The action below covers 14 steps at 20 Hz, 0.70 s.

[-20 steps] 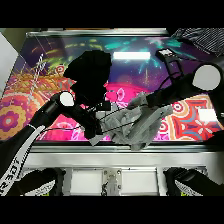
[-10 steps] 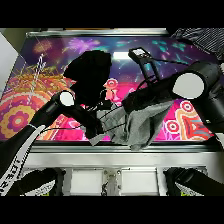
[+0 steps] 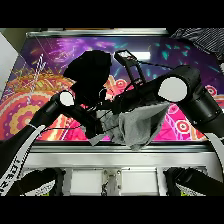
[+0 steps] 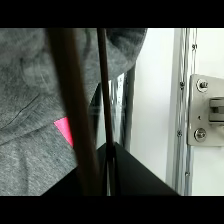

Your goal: Fold the clothes and pants, and hang the long-sleeved shirts on hangers.

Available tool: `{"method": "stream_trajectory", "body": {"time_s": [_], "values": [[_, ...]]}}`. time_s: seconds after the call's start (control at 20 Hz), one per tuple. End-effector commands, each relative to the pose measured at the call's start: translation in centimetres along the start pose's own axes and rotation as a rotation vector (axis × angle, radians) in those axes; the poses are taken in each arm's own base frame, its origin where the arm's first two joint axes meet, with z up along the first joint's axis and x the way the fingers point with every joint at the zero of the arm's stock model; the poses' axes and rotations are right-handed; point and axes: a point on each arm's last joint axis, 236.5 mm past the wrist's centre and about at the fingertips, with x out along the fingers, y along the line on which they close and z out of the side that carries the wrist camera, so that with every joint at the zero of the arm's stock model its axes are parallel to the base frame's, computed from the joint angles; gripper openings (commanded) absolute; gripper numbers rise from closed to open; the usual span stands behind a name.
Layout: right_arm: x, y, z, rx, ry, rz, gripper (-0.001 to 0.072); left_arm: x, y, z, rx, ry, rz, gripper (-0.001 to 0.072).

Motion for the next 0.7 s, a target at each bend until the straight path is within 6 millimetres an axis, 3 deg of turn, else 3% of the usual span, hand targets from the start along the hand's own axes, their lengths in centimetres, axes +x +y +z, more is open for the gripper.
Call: {"method": "stream_trajectory", "body": {"time_s": [0.0,0.05,0.1,0.15,0.2,0.4,0.65], "values": [[0.1,0.3,0.2,0.000,-0.009,0.010,0.0035,0.0,0.0,0.0,0.001,-0.001,0.000,0.0015],[0.0,0.3,0.2,0.000,-0.010,0.010,0.0049,0.0,0.0,0.0,0.001,0.000,0.000,0.0016],[0.0,0.3,0.1,-0.001,-0.004,0.010,0.0206,0.0,0.0,0.0,0.001,0.000,0.000,0.0016],[-0.1,0.2,-0.3,-0.003,0.009,0.007,0.0475,0.0,0.0,0.0,0.001,-0.001,0.000,0.0016],[-0.4,0.1,-0.8,-0.026,0.031,0.003,0.0677,0.0,0.0,0.0,0.001,-0.001,0.000,0.0016],[-3.7,-1.3,-3.0,-0.108,0.114,-0.024,0.0683,0.0,0.0,0.0,0.001,0.000,0.000,0.0016],[-7.2,-4.4,-3.6,-0.145,0.127,-0.032,0.0682,0.0,0.0,0.0,0.001,0.000,0.000,0.0016]]}}
